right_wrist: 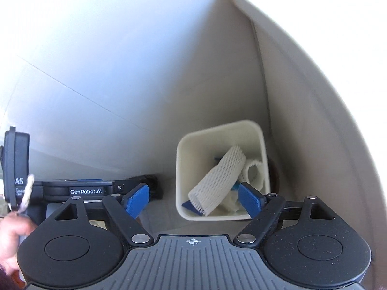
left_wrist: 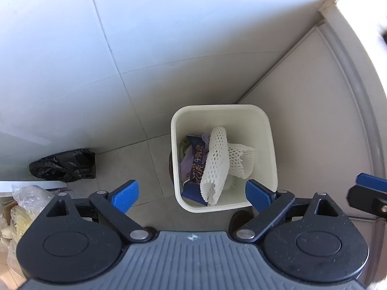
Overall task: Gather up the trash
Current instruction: 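Move both grippers back up to the countertop toward the cabbage leaf and curry box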
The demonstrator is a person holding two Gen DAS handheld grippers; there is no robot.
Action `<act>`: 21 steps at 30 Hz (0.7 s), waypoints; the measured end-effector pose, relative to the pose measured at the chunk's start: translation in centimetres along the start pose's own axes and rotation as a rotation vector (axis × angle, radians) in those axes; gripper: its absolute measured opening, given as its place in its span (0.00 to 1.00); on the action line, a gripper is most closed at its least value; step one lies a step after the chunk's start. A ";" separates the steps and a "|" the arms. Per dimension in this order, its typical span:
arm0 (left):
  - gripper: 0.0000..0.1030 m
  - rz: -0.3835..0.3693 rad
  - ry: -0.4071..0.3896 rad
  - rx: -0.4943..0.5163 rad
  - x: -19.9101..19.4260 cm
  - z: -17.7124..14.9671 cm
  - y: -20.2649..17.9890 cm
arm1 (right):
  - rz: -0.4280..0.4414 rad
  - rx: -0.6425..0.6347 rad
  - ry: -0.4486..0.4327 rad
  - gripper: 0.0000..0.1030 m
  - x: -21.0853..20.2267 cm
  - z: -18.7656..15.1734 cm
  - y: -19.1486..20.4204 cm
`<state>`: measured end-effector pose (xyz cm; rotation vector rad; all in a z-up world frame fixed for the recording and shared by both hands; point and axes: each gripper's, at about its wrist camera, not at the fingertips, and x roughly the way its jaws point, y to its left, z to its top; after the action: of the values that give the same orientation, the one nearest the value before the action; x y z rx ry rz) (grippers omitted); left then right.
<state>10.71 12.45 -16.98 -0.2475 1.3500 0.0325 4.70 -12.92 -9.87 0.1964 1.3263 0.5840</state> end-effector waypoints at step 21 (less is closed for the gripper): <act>0.97 -0.160 -0.231 0.231 -6.5 3.5 -13.8 | -0.264 -0.087 -0.312 0.90 -14.2 -1.2 -11.7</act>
<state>14.94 0.47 -7.78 -0.1502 1.0896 -0.2219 5.17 -30.19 -3.43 0.0374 1.0014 0.3684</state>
